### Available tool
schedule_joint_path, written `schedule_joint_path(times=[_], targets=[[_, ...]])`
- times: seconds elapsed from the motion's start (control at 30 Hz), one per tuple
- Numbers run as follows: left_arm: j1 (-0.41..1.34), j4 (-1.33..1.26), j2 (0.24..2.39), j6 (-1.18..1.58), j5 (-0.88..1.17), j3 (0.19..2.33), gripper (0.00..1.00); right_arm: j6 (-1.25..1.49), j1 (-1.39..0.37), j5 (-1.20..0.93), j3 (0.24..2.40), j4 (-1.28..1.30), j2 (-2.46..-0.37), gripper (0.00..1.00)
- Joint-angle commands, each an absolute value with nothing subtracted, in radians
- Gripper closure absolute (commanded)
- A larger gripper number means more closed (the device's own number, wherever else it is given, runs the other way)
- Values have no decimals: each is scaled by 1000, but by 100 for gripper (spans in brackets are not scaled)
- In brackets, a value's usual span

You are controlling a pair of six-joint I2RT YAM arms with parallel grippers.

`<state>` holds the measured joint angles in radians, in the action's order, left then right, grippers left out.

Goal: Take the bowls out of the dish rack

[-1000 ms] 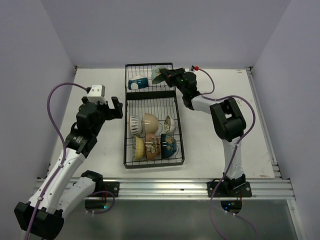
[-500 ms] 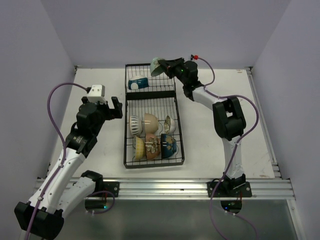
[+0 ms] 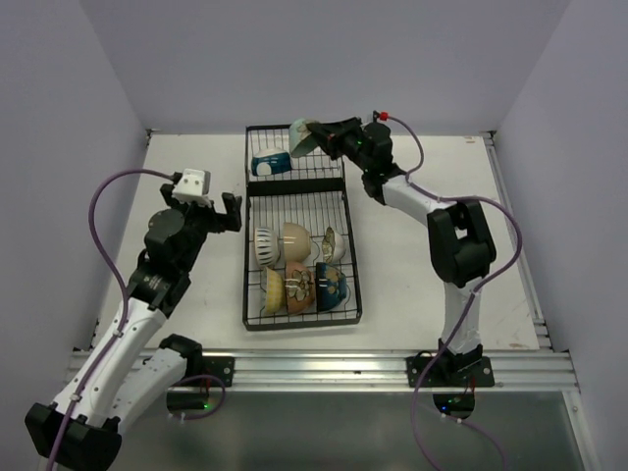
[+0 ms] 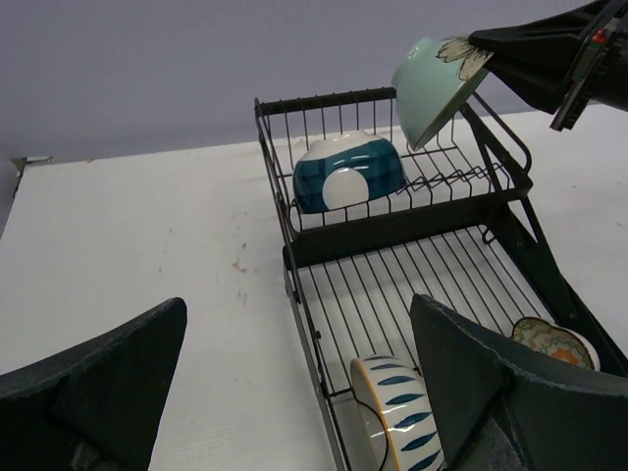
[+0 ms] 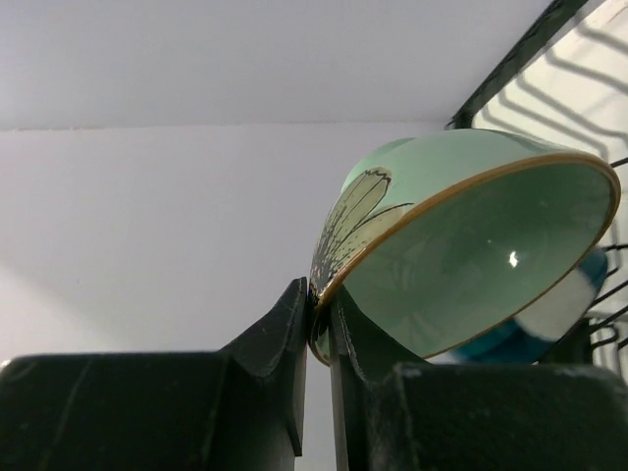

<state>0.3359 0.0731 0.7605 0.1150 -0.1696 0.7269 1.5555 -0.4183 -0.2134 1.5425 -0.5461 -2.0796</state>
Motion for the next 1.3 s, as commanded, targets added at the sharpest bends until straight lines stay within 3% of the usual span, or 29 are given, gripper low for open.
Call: schedule_joint_path(times=[0.0,0.13,0.37,0.57,1.03,1.27], targets=[[357,-84,770,40,-108,729,0,1624,-439,-250,1516,-730,-1905,100],[408,-158,805,-30,-107,750,0,1637,-448,-249,1479,-730,-1838,100],[677,-331,917,-217,-364,787,0,1687,-465,-206,1410,-732,-1724,100],[801,-598,1018,-325,-529,759,0,1697,-480,-179,1350,-661,-1605,100],[925,-1038,1247,-489,-623,838,2,1723,-499,-152,1158,-612,-1358,100],[959,-1192,1310,-569,-661,854,11,1729,-515,-150,1105,-609,-1324,100]])
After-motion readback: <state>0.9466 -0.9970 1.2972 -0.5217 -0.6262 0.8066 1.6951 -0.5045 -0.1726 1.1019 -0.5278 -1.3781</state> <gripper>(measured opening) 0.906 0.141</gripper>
